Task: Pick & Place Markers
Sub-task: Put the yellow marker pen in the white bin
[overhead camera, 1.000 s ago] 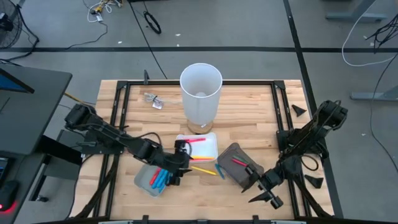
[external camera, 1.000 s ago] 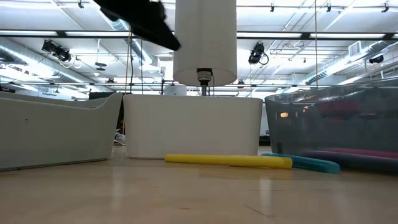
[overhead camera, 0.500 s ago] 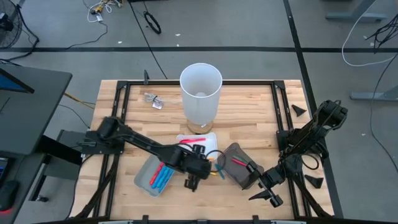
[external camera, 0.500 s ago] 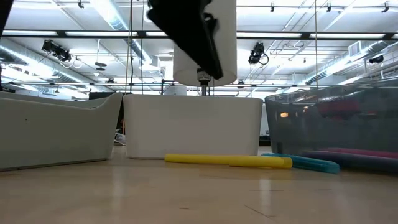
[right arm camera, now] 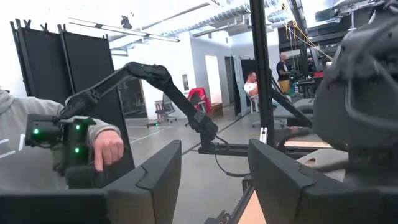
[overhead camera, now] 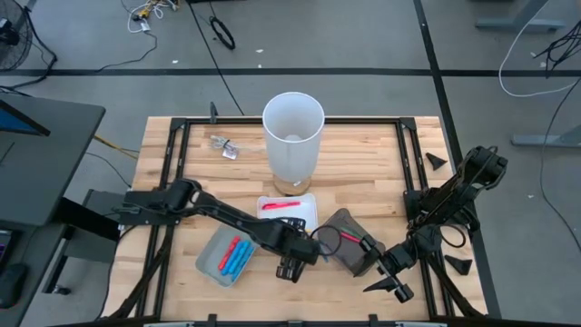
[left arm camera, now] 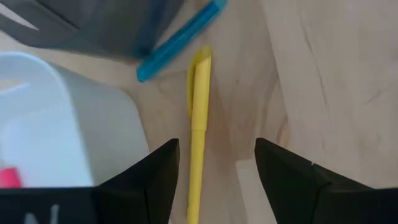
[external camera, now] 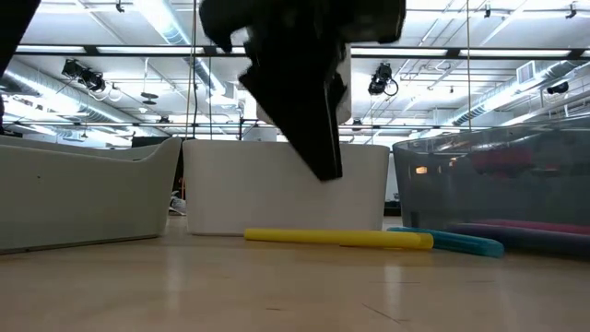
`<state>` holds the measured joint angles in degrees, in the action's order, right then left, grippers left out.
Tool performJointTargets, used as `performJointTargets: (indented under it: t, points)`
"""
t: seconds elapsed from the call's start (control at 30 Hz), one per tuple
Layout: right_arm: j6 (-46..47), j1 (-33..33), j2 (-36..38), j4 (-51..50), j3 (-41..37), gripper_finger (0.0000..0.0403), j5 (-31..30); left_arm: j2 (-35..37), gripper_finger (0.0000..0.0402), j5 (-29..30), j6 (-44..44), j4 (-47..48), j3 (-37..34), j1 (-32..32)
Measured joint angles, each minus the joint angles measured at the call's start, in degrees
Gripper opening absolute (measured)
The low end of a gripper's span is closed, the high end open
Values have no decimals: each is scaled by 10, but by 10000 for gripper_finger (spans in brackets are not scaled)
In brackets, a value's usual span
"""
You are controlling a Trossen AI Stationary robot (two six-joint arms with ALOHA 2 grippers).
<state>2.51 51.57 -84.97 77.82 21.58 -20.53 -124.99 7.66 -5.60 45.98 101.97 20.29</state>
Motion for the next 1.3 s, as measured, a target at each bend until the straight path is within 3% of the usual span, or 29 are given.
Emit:
performJointTargets:
  t: [0.27,0.63,1.0,1.3]
  points:
    - [0,0,0,0,0,186,0,-33,189,4,-6,-1,0,-2]
    - [0,0,0,5,0,186,0,-38,188,8,-22,-4,1,-1]
    - [-1,0,0,5,0,186,0,-40,188,125,-15,3,23,34]
    - [-2,0,0,5,0,186,0,-42,188,163,-34,-33,23,71]
